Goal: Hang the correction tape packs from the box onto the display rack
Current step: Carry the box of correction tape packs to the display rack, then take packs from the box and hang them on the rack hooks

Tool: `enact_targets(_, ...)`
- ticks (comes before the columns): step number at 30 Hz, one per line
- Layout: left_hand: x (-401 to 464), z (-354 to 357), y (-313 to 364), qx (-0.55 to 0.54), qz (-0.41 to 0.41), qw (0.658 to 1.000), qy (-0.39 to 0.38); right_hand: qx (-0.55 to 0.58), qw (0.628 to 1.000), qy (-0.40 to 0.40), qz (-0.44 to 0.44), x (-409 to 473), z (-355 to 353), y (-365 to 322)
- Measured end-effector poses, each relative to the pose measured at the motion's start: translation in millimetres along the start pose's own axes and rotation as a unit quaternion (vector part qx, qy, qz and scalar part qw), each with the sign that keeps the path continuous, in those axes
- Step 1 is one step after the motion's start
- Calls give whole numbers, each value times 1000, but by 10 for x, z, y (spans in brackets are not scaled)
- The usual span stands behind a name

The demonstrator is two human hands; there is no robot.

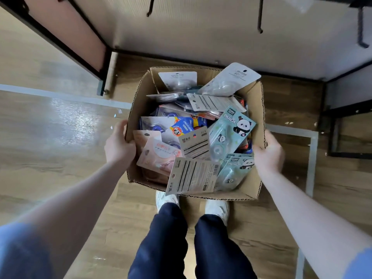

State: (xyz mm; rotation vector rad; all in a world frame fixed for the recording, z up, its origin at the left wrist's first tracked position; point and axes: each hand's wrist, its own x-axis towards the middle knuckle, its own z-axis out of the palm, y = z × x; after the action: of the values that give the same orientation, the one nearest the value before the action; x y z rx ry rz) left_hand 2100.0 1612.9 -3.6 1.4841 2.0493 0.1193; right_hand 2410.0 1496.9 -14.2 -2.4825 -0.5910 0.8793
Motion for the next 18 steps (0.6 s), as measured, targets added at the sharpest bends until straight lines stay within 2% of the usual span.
enact_targets(7,462,586,-165,-3,-10,1000,11,-8,1000,13,-5,477,453,114)
enact_targets(14,603,814,-240,-7,-2,999,42,-12,999,35,-20,615,650,155)
enact_targets(18,605,733,-211,-9,-7,1000,-19,-88,996,-25,-22,634,595,141)
